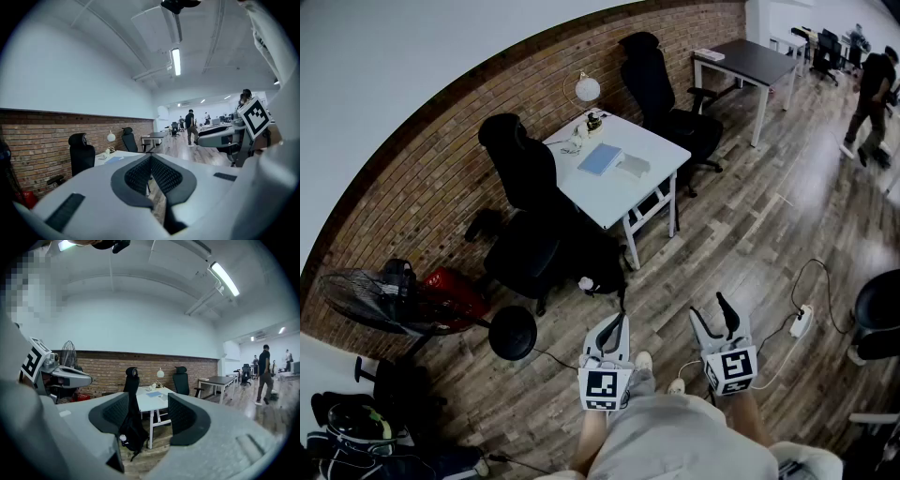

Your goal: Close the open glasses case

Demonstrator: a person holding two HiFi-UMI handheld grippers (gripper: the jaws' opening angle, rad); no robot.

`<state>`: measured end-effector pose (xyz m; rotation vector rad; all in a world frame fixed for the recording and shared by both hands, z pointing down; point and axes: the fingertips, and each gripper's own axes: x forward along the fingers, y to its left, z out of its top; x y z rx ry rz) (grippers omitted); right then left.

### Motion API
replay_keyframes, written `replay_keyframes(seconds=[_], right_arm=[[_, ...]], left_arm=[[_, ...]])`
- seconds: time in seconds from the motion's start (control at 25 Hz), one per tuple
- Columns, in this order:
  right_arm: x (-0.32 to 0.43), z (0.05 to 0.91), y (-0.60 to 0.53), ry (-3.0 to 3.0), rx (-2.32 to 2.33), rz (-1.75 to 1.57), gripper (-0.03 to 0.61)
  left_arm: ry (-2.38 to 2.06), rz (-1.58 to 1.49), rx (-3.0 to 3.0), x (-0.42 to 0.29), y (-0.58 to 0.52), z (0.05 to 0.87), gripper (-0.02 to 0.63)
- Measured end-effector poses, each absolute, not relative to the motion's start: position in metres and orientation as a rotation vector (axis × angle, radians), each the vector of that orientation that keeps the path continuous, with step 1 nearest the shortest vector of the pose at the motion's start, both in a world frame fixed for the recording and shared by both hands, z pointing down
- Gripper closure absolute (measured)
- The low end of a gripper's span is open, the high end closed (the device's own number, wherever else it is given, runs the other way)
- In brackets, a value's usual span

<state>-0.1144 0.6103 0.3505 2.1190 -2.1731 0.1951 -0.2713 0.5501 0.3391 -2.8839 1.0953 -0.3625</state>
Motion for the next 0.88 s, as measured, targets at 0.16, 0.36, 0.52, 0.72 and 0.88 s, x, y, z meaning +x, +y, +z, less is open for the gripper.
replay_keyframes(seconds=[0.16,0.36,0.52,0.72,0.88], right_arm=[[-0.112,0.348,0.603,-2.209,2.135,0.193,0.316],[-0.116,0.349,0.578,-2.211,2.102,0.191,0.316],[-0.117,0.349,0.550,-2.204,2.097,0.198,0.316],[-0.120,0.348,0.515,-2.192,2.089,0.189,0.316],[-0.115,0.347,0.488,-2.175,2.099,0.191,0.316]], left_arm=[[1.096,-0.355,-2.885,-0.267,0.545,0.340,0.611],[1.095,-0.353,-2.900,-0.265,0.520,0.344,0.611],[1.077,-0.352,-2.918,-0.261,0.492,0.346,0.611],[1.041,-0.343,-2.928,-0.256,0.455,0.344,0.611],[1.014,-0.333,-2.936,-0.249,0.426,0.341,0.611]])
